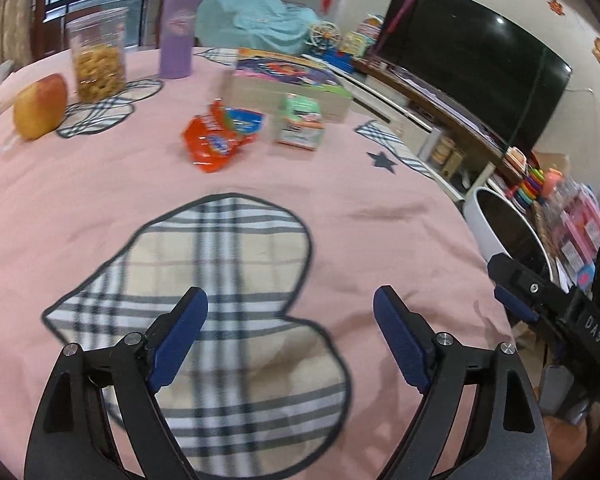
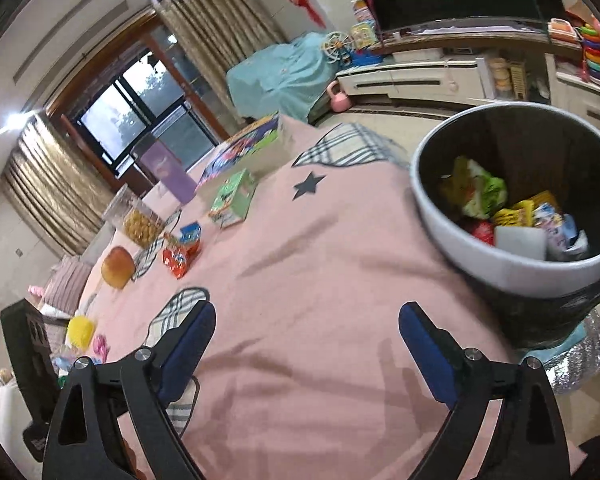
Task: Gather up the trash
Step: 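Move both tools over the table toward the chip bag and milk carton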
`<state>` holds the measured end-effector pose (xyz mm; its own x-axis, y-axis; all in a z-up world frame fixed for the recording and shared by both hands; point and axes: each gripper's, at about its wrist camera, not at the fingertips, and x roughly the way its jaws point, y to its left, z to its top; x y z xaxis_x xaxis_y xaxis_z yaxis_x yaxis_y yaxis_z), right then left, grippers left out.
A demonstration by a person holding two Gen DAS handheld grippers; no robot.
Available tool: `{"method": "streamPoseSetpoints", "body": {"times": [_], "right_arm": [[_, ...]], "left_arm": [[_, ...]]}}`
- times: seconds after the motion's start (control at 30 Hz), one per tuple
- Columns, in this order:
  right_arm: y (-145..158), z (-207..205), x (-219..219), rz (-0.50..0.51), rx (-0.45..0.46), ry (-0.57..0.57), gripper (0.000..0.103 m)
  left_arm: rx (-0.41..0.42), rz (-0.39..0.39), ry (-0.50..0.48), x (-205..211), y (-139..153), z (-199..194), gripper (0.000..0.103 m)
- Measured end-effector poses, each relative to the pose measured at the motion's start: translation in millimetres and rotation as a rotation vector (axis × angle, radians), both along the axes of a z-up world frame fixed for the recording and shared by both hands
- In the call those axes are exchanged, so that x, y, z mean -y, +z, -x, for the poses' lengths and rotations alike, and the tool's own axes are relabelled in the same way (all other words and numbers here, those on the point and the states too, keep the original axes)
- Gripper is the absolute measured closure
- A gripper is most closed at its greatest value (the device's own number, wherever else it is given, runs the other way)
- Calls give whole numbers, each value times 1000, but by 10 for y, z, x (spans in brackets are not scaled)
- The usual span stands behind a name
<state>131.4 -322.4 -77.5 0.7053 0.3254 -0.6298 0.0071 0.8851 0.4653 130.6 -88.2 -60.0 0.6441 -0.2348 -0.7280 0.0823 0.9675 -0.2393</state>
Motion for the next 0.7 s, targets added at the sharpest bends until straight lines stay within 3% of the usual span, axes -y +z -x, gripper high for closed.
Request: {"method": "streamPoseSetpoints", "body": {"times": [0.37,0.7], "right_arm": [[-71,-86,-359,63,1,51,9],[-76,-305,-511,91,-19,76,9]], "left_arm": [[3,-3,99,-355,-8,47,14],[0,-35,124,-488,-26,-113,14]]}}
